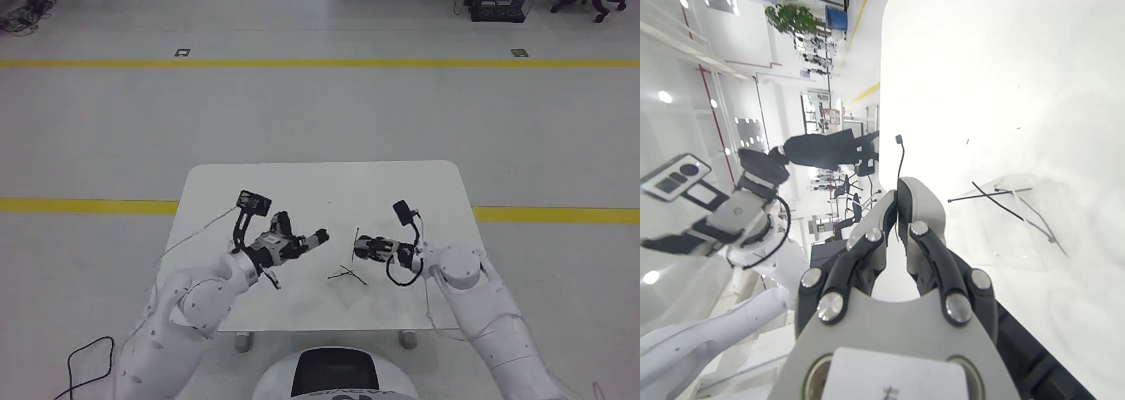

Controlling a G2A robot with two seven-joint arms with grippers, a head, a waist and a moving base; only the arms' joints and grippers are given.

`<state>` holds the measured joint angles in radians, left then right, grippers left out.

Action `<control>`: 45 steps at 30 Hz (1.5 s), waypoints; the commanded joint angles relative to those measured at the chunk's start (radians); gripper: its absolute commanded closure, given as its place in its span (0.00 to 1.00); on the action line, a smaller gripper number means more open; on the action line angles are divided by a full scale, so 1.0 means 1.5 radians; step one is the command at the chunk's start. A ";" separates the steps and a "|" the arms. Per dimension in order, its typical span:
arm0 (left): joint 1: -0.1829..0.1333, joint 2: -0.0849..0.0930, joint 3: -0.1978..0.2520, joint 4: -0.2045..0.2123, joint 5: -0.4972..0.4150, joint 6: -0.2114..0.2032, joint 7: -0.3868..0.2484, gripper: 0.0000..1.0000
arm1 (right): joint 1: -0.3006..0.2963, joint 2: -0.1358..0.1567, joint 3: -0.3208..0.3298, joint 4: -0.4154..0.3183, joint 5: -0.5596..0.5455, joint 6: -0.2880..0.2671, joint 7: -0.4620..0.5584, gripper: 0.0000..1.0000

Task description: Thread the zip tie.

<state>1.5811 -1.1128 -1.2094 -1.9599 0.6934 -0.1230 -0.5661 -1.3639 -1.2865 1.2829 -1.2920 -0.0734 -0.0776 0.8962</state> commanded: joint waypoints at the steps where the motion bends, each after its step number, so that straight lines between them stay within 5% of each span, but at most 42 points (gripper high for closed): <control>1: -0.012 0.000 0.025 0.004 0.070 0.004 -0.022 0.00 | 0.001 0.000 -0.001 -0.002 0.007 0.015 -0.012 1.00; 5: -0.023 0.002 0.048 0.006 0.161 0.023 -0.038 0.00 | 0.000 0.001 0.001 -0.006 0.018 0.043 -0.031 1.00; 12: -0.023 0.002 0.048 0.006 0.161 0.023 -0.038 0.00 | 0.000 0.001 0.001 -0.006 0.018 0.043 -0.031 1.00; 15: -0.038 0.007 0.082 0.000 0.263 -0.049 -0.050 0.00 | -0.003 0.001 -0.010 -0.013 0.000 0.056 -0.063 1.00; 19: -0.056 0.009 0.134 -0.002 0.392 -0.109 -0.061 0.00 | -0.001 0.000 -0.013 -0.014 0.008 0.082 -0.087 1.00; 25: -0.078 0.006 0.191 0.008 0.475 -0.134 -0.036 0.00 | 0.005 0.000 -0.014 -0.015 0.045 0.115 -0.094 1.00; 32: -0.080 0.006 0.191 0.011 0.491 -0.128 -0.037 0.00 | 0.005 0.000 -0.014 -0.015 0.046 0.115 -0.095 1.00; 35: -0.096 0.011 0.231 0.009 0.584 -0.145 -0.049 0.00 | -0.001 -0.001 -0.021 -0.020 0.057 0.116 -0.106 1.00; 40: -0.196 0.037 0.351 0.018 0.584 -0.145 -0.097 0.00 | 0.003 -0.003 -0.032 -0.020 0.080 0.133 -0.115 1.00; 45: -0.275 0.053 0.432 0.032 0.584 -0.116 -0.121 0.00 | 0.008 -0.006 -0.044 -0.019 0.103 0.151 -0.115 1.00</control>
<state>1.1970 -1.0390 -0.5885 -1.9138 1.5698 -0.3098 -0.7319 -1.3523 -1.2949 1.2180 -1.3206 0.0799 0.1471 0.7229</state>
